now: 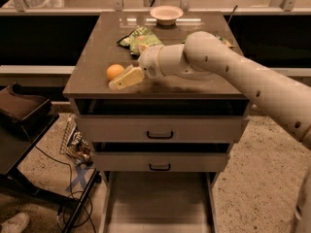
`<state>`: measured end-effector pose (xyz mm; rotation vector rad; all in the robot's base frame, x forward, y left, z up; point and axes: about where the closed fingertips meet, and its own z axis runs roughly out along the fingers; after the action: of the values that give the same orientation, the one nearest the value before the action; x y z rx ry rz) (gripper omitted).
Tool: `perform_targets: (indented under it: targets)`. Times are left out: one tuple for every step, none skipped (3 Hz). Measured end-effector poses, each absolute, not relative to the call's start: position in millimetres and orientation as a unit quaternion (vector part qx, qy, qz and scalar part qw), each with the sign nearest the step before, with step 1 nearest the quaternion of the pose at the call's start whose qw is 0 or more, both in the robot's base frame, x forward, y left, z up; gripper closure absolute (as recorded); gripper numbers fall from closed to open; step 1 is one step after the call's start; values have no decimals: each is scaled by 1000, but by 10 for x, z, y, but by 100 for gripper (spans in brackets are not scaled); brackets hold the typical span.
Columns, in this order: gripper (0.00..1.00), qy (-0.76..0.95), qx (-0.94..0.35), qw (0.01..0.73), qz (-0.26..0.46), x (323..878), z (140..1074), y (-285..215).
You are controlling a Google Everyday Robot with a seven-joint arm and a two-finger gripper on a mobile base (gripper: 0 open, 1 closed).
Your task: Place orange into bottom drawer
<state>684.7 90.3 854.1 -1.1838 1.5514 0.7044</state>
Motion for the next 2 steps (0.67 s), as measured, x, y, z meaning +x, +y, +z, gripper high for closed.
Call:
perform_targets:
  targets:
    - [0, 632, -497, 506, 312, 6878, 8478, 1111]
    - [0, 632, -498, 503, 318, 6814, 8433, 1124]
